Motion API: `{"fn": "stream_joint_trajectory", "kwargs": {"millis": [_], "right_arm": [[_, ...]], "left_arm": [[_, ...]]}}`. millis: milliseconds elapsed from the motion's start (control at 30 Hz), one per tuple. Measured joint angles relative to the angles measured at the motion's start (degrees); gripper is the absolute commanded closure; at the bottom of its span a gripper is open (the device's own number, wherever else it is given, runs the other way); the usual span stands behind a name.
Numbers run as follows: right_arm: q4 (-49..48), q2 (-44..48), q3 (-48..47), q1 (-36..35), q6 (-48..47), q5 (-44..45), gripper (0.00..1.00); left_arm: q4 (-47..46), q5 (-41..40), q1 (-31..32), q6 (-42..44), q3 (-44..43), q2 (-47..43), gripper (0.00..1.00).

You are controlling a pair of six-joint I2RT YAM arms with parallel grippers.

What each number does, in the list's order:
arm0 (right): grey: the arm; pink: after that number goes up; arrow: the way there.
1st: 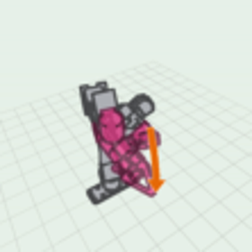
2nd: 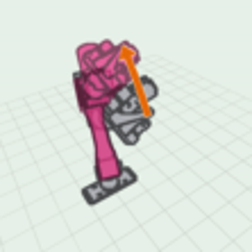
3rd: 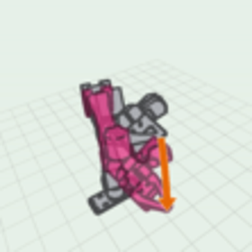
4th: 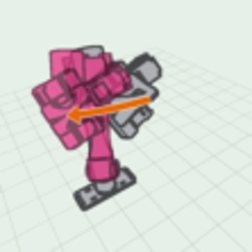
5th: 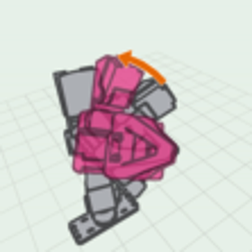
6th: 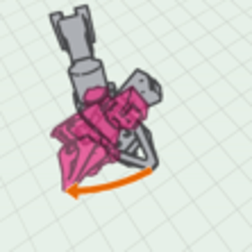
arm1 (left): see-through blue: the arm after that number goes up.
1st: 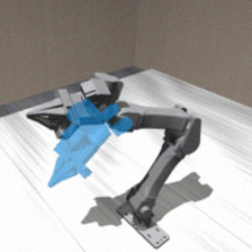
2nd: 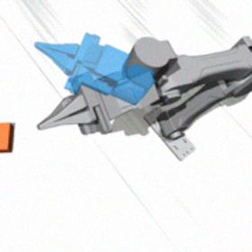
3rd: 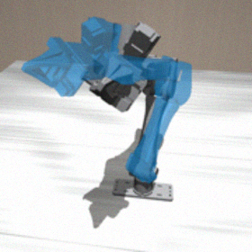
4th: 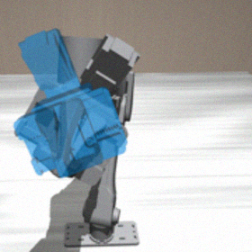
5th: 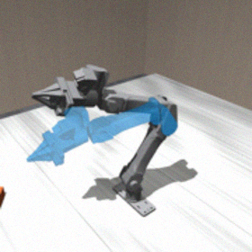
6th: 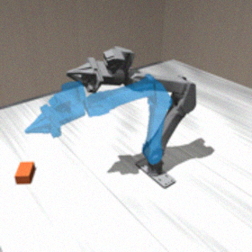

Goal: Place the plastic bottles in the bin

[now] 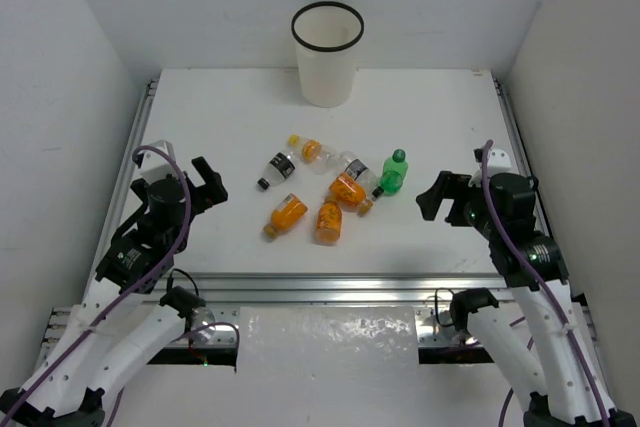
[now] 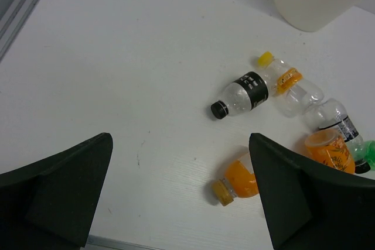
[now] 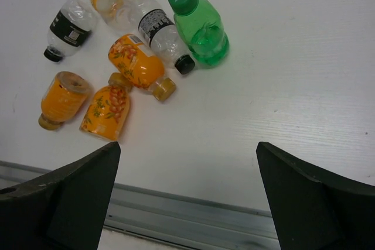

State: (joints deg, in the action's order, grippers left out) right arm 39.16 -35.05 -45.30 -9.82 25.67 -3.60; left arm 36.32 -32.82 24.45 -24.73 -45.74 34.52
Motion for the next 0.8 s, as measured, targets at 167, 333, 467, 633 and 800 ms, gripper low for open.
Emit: {"fn": "stream_joint_trajectory", "kwargs": {"millis": [167, 333, 467, 633, 800], "right_arm": [[-2.86, -0.13, 1.53, 0.0, 0.02, -0.68, 0.01], [-9.77, -6.6, 2.38, -0.04, 0.31, -2.73, 0.01], [-16.98, -19.12, 2.34, -1.95, -0.22, -0.52, 0.01], [-25.66, -34.53, 2.6, -4.76, -3.82, 2.23, 0.03], [-34.77, -41.51, 2.89, -6.34, -7.37, 5.44, 0.08]], "left_arm": [[0.0, 0.09, 0.0, 0.02, 0.0, 0.04, 0.0], [-0.04, 0.68, 0.0, 0.04, 0.0, 0.81, 0.0], [-0.04, 1.05, 0.0, 0.07, 0.0, 2.14, 0.0], [-0.09, 1.9, -0.04, 0.28, 0.0, 2.62, 0.0], [-0.15, 2.89, -0.04, 0.48, 0.0, 3.43, 0.0]]}}
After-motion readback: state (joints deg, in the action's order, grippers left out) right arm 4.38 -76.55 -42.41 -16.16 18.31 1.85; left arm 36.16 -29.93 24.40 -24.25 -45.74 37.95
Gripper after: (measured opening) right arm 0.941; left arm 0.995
